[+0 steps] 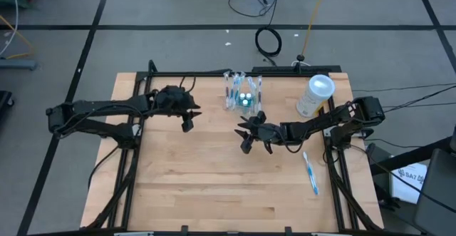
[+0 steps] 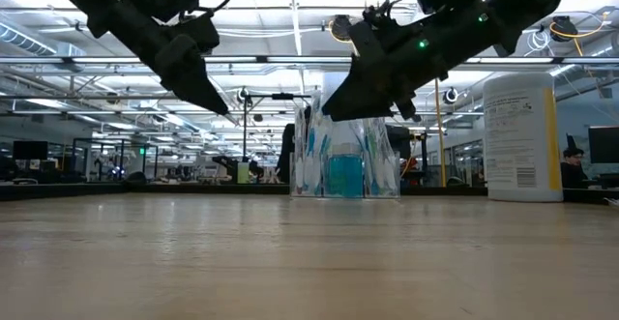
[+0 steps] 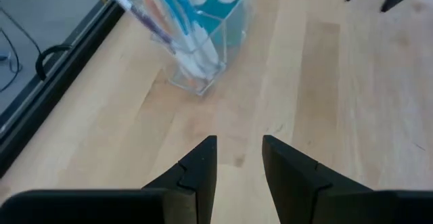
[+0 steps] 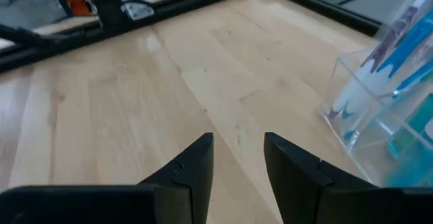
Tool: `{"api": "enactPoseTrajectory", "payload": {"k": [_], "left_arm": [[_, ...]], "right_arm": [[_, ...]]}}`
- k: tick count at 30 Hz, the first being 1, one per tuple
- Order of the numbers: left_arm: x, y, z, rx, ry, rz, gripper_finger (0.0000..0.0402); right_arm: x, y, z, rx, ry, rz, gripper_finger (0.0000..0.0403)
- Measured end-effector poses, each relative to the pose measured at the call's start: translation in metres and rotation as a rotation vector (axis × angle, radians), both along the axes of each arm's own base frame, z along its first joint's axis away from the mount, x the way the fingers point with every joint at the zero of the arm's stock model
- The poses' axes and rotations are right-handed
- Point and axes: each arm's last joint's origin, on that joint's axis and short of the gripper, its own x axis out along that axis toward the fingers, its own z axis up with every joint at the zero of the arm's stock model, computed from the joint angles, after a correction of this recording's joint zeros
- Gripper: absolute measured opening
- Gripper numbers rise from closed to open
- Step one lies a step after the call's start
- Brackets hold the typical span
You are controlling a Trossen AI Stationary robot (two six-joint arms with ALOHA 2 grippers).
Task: Pick & Place toothbrushing station
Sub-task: Put the blue toothbrush into the right section of the transparent organizer
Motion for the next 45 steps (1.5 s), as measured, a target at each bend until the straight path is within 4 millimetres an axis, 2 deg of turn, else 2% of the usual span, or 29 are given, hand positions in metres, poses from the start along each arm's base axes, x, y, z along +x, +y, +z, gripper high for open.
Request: {"api": "enactPoseTrajectory", "payload": {"k": [6, 10, 15, 20, 27, 31, 34, 37, 40, 45], "left_arm": [[0.000, -0.001, 0.000, -0.002, 0.006, -0.003, 0.0124], [-0.001, -0.002, -0.003, -0.010, 0.034, -0.011, 0.0124], [-0.002, -0.007, -0.004, -0.027, 0.055, -0.020, 0.0124], [-0.005, -0.012, 0.002, -0.038, 0.019, -0.019, 0.0124], [-0.028, -0.019, 0.036, -0.010, -0.158, -0.006, 0.0124], [-0.041, -0.023, 0.048, 0.010, -0.226, -0.007, 0.0124], [-0.046, -0.025, 0.054, 0.019, -0.257, -0.008, 0.0124], [-0.048, -0.025, 0.054, 0.018, -0.253, -0.008, 0.0124], [-0.049, -0.026, 0.051, 0.009, -0.224, -0.007, 0.0124], [-0.049, -0.026, 0.051, 0.008, -0.221, -0.007, 0.0124]], "right_arm": [[-0.001, 0.000, -0.002, 0.013, 0.023, -0.007, 0.0125], [-0.010, 0.001, 0.008, 0.052, 0.044, 0.003, 0.0125], [-0.039, 0.003, 0.035, 0.179, 0.078, -0.021, 0.0125], [-0.070, 0.019, 0.055, 0.303, 0.098, -0.027, 0.0125], [-0.096, 0.042, 0.043, 0.540, 0.282, -0.084, 0.0122], [-0.096, 0.055, 0.037, 0.728, 0.339, -0.089, 0.0104], [-0.098, 0.063, 0.035, 0.815, 0.369, -0.087, 0.0088], [-0.106, 0.069, 0.029, 0.911, 0.483, -0.119, 0.0081], [-0.119, 0.073, 0.023, 1.001, 0.640, -0.223, 0.0082], [-0.147, 0.072, 0.016, 0.997, 0.907, -0.418, 0.0093]]}}
